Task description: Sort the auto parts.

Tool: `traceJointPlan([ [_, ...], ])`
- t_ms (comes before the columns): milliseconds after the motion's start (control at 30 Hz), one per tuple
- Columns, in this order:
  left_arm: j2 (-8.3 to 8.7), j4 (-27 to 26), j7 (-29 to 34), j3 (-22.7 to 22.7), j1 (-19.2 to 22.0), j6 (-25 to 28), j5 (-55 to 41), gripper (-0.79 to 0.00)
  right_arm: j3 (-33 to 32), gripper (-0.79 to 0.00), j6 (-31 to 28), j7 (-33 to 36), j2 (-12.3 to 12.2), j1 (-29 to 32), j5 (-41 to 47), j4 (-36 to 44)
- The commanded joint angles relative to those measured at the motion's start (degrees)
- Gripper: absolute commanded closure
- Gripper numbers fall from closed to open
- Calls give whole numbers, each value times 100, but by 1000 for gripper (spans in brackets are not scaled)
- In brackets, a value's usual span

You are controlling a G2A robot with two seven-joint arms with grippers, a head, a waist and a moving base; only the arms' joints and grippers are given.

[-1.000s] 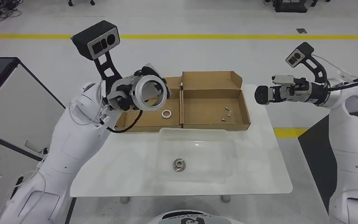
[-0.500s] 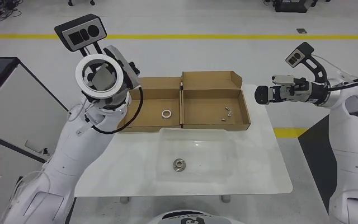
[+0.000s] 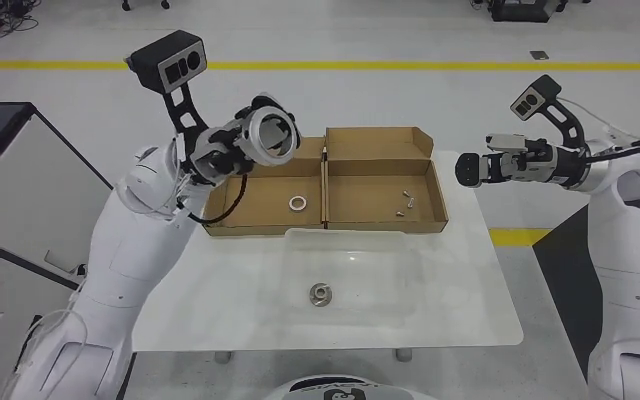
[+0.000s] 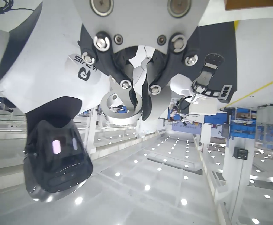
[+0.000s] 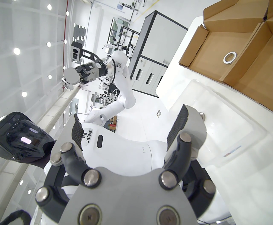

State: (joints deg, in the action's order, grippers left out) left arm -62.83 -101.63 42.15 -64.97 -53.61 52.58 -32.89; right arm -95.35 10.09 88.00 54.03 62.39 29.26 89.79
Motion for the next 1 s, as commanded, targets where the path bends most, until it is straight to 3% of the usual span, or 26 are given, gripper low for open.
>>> traceJointPlan([
  [0, -30, -111, -220, 77, -71, 23, -182, 0, 0, -785, 0, 0, 0, 0, 0, 0],
  [333, -125, -171, 140, 330, -42, 420, -2123, 0, 0, -785, 0, 0, 0, 0, 0, 0],
  [467, -138, -41, 466, 267, -23, 383, -2391, 0, 0, -785, 0, 0, 0, 0, 0, 0],
  [700, -155, 133, 639, 58, -35, 234, -1888, 0, 0, -785, 0, 0, 0, 0, 0, 0],
  [967, -173, 110, 351, -157, -99, -134, -284, 0, 0, -785, 0, 0, 0, 0, 0, 0],
])
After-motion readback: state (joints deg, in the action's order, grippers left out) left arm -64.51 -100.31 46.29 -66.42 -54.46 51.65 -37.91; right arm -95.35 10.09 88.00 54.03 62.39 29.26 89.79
